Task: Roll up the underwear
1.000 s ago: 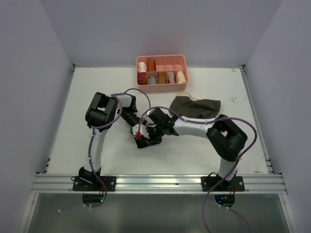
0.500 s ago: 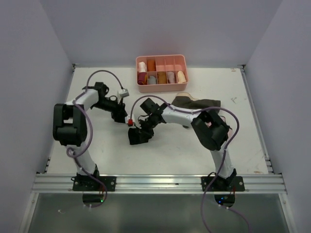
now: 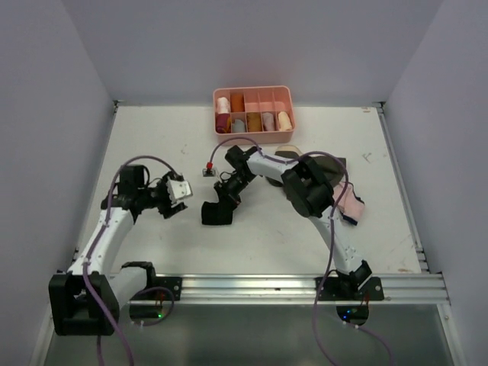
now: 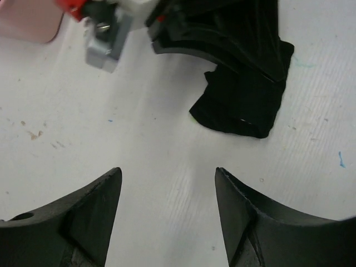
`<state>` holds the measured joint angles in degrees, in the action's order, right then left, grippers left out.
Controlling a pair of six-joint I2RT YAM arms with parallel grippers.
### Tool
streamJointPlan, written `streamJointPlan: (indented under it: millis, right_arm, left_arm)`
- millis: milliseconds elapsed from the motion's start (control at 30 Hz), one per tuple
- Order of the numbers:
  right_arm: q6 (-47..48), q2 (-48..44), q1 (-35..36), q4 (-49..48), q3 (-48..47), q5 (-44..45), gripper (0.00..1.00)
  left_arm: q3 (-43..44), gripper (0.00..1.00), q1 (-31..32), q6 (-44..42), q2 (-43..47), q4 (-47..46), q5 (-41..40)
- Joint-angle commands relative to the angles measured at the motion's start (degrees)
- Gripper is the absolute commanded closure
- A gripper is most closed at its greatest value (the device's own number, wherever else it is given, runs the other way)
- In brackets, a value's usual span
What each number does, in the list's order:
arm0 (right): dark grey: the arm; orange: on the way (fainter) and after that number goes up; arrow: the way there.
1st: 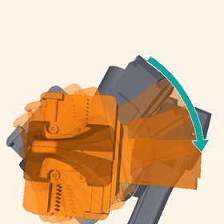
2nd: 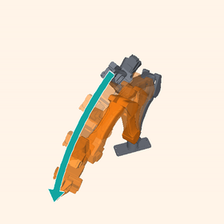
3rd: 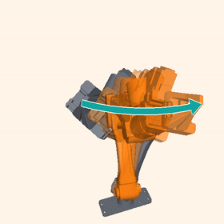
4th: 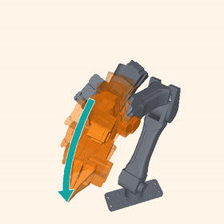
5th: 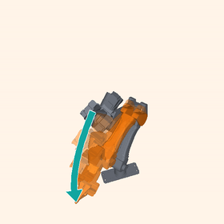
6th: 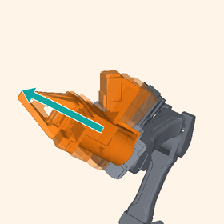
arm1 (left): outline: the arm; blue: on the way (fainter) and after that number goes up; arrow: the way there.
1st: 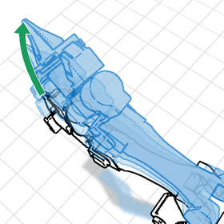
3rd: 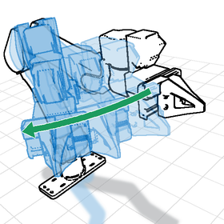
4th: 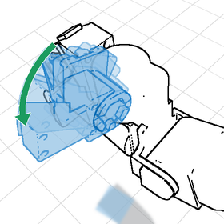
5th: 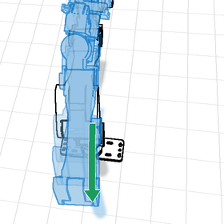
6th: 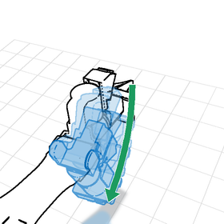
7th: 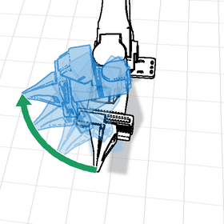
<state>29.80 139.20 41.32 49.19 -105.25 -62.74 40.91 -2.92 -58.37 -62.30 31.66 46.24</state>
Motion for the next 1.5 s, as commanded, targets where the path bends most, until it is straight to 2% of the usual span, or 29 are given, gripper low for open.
streamJointPlan:
  millis: [0,167,267,367,533,767,1000,1233,1333,1400,1433,1467]
  right_arm:
    - [-1.2,6.9,0.0,9.0,-2.2,1.0,1.00]
    - [-2.5,10.5,-0.8,10.4,-4.3,-1.4,1.00]
    - [-2.7,11.4,-1.2,10.7,-4.4,-2.4,1.00]
    - [-3.1,11.9,-1.6,10.8,-5.0,-2.5,1.00]
    - [-3.3,12.9,-2.1,11.3,-5.8,-3.3,1.00]
    - [-3.7,14.0,-2.9,12.0,-6.3,-4.8,1.00]
    - [-1.4,14.0,-3.0,14.1,-6.7,-5.1,1.00]
    - [0.1,13.4,-3.0,14.8,-6.2,-4.8,1.00]
    - [1.2,13.2,-3.0,15.5,-6.5,-5.0,1.00]
    - [1.5,12.8,-2.9,15.5,-6.5,-4.6,1.00]
    - [1.5,12.5,-3.0,15.4,-6.5,-4.0,0.99]
    - [1.5,12.2,-3.0,15.3,-6.6,-3.5,0.96]
  left_arm:
    - [-8.1,0.29,7.2,-9.5,6.9,-5.5,-5.1]
    - [-18.4,0.27,21.0,-9.2,13.7,-16.8,-13.3]
    - [-19.2,0.27,26.4,-8.3,11.3,-19.9,-15.9]
    - [-19.5,0.27,29.0,-8.0,8.8,-22.3,-16.2]
    - [-19.9,0.29,32.3,-8.1,4.8,-26.6,-17.6]
    - [-19.9,0.38,36.5,-7.1,-1.2,-28.4,-20.0]
    - [-20.3,0.50,37.5,-5.5,-4.3,-29.3,-22.4]
    - [-18.9,0.55,37.8,-3.9,-8.0,-26.9,-24.7]
    - [-17.1,0.67,38.0,-3.1,-11.0,-23.9,-25.1]
    - [-14.4,0.80,38.1,-2.0,-14.2,-19.7,-25.1]
    - [-13.3,0.93,38.1,-1.9,-15.3,-18.1,-24.7]
    - [-11.3,0.99,38.1,-1.8,-17.3,-16.7,-24.6]
